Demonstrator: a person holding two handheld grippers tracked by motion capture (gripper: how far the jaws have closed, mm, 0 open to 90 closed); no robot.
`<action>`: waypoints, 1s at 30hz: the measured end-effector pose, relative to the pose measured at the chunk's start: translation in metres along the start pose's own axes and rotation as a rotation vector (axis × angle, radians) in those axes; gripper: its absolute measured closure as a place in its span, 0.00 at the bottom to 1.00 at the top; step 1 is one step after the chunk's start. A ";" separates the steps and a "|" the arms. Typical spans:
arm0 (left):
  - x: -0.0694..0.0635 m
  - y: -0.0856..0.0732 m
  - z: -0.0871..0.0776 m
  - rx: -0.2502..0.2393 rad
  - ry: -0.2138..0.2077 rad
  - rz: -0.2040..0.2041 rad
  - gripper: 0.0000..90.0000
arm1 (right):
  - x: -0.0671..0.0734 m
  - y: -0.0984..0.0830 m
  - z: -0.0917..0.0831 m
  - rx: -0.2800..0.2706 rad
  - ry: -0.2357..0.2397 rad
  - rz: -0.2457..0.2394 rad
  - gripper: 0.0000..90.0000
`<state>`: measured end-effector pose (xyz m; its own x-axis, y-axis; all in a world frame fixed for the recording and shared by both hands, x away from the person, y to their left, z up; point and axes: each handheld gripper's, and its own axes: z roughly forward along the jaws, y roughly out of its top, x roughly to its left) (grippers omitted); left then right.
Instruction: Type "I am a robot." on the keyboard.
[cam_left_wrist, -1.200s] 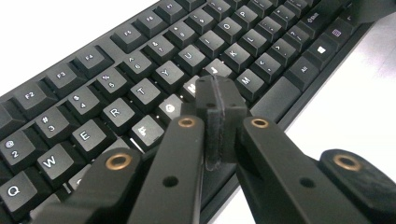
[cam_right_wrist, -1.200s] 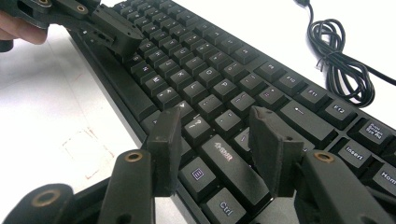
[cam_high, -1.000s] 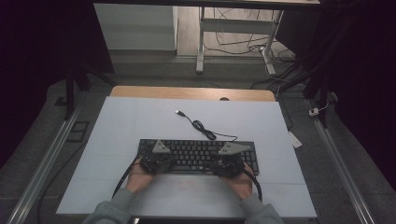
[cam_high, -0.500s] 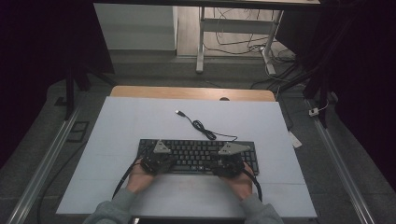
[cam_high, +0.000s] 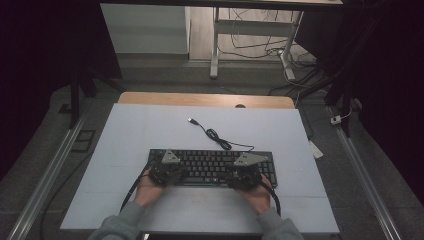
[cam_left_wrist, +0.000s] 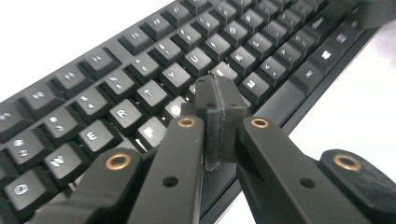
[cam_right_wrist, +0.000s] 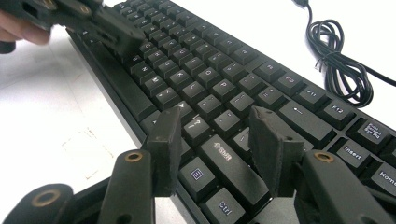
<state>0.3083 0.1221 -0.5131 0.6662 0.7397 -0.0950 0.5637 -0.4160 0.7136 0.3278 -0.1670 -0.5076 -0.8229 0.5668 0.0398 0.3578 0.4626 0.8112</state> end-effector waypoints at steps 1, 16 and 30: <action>0.001 0.000 -0.004 -0.009 -0.001 -0.006 0.98 | 0.000 0.000 0.000 0.000 0.000 0.000 0.61; 0.015 -0.007 -0.037 -0.064 0.018 -0.072 0.46 | -0.002 -0.001 -0.003 -0.011 0.003 0.001 0.60; 0.022 -0.013 -0.040 -0.044 0.019 -0.109 0.33 | -0.003 -0.001 -0.004 -0.022 -0.001 0.005 0.60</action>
<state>0.2959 0.1647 -0.4969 0.5926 0.7893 -0.1611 0.6100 -0.3091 0.7296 0.3278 -0.1719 -0.5064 -0.8206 0.5698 0.0429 0.3520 0.4451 0.8234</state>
